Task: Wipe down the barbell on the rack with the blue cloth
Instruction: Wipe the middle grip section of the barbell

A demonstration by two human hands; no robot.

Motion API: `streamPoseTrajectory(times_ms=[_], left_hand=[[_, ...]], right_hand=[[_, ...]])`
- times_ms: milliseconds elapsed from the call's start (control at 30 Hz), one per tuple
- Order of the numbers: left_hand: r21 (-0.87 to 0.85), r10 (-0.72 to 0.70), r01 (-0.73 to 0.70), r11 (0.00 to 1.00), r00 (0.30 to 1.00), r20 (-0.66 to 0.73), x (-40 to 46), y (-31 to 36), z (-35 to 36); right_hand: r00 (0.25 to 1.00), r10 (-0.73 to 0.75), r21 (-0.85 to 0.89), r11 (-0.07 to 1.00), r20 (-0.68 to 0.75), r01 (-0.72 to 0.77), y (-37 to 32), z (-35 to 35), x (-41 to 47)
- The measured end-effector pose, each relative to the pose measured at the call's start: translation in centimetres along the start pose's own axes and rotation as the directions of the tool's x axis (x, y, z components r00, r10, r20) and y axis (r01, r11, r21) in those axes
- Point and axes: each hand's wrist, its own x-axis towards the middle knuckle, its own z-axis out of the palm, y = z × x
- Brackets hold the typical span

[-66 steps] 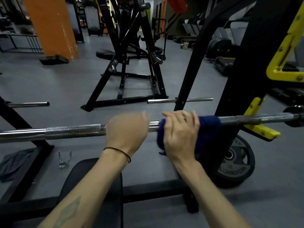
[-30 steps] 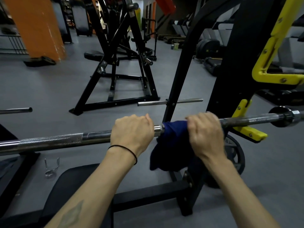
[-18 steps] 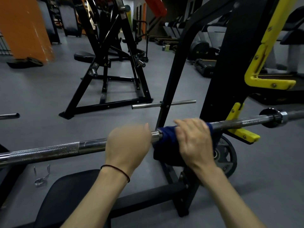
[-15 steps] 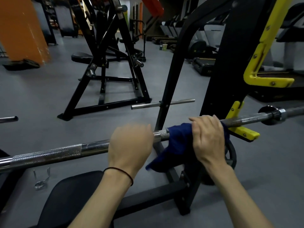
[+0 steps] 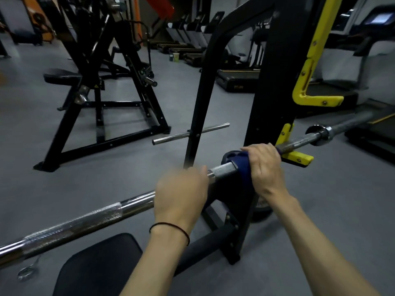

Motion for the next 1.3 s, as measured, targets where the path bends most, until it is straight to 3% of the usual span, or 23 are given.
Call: streamPoseTrajectory(times_ms=[67, 133, 267, 333, 400, 500, 633, 733, 833, 900, 1000, 1167, 1233, 1300], left_hand=[[-0.019, -0.025, 0.026, 0.999, 0.999, 0.046, 0.5, 0.2, -0.1], [-0.017, -0.062, 0.065, 0.998, 0.991, 0.115, 1.0, 0.5, -0.2], [-0.021, -0.028, 0.033, 0.999, 0.976, 0.215, 1.6, 0.8, -0.1], [-0.058, -0.015, 0.03, 0.998, 0.97, 0.244, 1.5, 0.7, -0.3], [-0.088, -0.027, 0.053, 0.995, 0.961, 0.276, 1.8, 0.5, -0.6], [-0.096, -0.033, 0.068, 0.993, 0.943, 0.331, 2.1, 0.6, -1.3], [-0.104, -0.056, 0.107, 0.989, 0.912, 0.407, 2.3, 0.7, -1.9], [-0.096, 0.001, 0.056, 0.994, 0.859, 0.513, 2.6, 0.6, -2.1], [-0.051, 0.029, 0.003, 0.999, 0.789, 0.614, 3.0, 0.4, -2.1], [-0.06, 0.045, -0.008, 0.998, 0.774, 0.631, 3.8, 0.3, -2.6], [-0.037, 0.107, -0.105, 0.994, 0.804, 0.585, 4.0, 0.4, -2.3], [-0.084, 0.024, 0.048, 0.995, 0.717, 0.697, 5.0, 0.3, -1.8], [-0.138, 0.048, 0.084, 0.987, 0.664, 0.746, 5.5, 0.1, -1.5], [-0.172, 0.046, 0.153, 0.973, 0.602, 0.797, 6.0, -0.2, -1.4]], right_hand=[[0.985, 0.154, 0.047, 0.987, -0.075, -0.151, -1.6, 1.2, -0.2], [0.975, 0.207, 0.13, 0.972, -0.083, -0.195, -4.6, 2.2, -1.1], [1.0, 0.024, 0.188, 0.982, 0.003, -0.025, -7.9, 2.1, -3.7], [0.987, -0.115, 0.148, 0.984, 0.115, 0.097, -6.2, 0.9, -3.2], [0.967, -0.135, 0.089, 0.989, 0.215, 0.118, -3.4, -0.1, -1.6], [0.985, 0.054, 0.035, 0.998, 0.165, -0.06, -0.7, -0.8, -0.1], [0.952, 0.297, 0.068, 0.951, 0.07, -0.302, -6.0, 1.2, -0.8], [0.985, 0.105, 0.119, 0.985, 0.139, -0.122, -9.5, 1.2, -2.8], [0.934, -0.092, 0.082, 0.994, 0.344, 0.068, -6.6, -0.8, -1.6], [0.905, -0.064, -0.004, 0.997, 0.421, 0.072, -3.4, -1.7, 0.5], [0.94, 0.079, -0.092, 0.994, 0.333, -0.051, -0.4, -2.1, 2.4], [0.936, 0.251, -0.131, 0.966, 0.246, -0.224, -3.8, -0.8, 1.4], [0.938, 0.247, -0.067, 0.969, 0.244, -0.238, -7.6, 0.0, 0.1], [0.946, 0.117, 0.02, 0.991, 0.303, -0.129, -10.7, 0.1, -1.4]])
